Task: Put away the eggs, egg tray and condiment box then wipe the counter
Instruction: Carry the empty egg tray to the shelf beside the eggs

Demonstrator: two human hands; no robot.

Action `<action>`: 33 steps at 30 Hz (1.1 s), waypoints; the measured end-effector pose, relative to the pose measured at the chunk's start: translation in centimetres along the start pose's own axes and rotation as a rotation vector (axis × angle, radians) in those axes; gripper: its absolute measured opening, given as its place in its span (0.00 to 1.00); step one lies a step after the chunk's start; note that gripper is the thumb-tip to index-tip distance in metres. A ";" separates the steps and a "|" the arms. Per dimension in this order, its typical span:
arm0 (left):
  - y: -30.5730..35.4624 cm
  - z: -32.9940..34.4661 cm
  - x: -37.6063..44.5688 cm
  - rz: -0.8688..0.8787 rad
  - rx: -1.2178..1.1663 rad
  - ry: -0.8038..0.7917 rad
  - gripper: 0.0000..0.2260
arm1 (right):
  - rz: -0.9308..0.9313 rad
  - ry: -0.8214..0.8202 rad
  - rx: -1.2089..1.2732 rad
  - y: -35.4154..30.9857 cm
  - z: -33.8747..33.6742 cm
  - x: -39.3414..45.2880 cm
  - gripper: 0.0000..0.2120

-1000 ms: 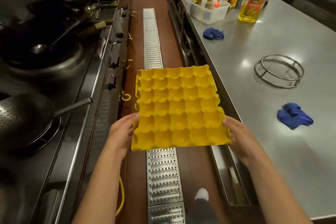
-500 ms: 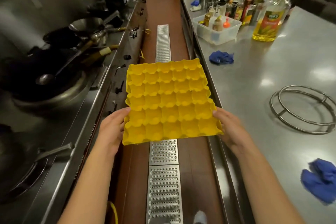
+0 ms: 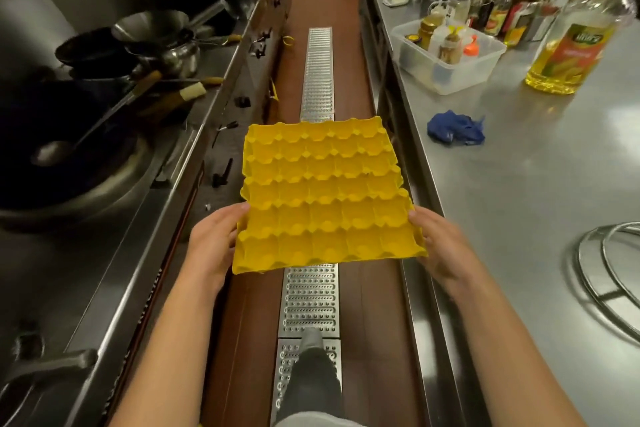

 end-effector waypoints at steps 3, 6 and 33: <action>1.1 2.0 6.2 -0.024 0.003 -0.020 0.13 | -0.002 0.007 -0.026 -1.4 3.3 4.8 0.13; 3.1 4.2 11.8 -0.046 -0.015 -0.050 0.12 | -0.007 0.047 -0.030 -3.3 6.7 9.3 0.12; 18.6 31.4 38.9 -0.018 -0.075 0.042 0.13 | 0.033 -0.046 0.045 -22.6 17.8 48.2 0.15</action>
Point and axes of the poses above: each hand's wrist, its own x-axis towards the middle knuckle, its own z-axis out of the palm, y = z × x, the point moved 1 cm from there along x, towards the middle knuckle, and after that the axes turned 15 degrees about y, right-handed, at the moved point
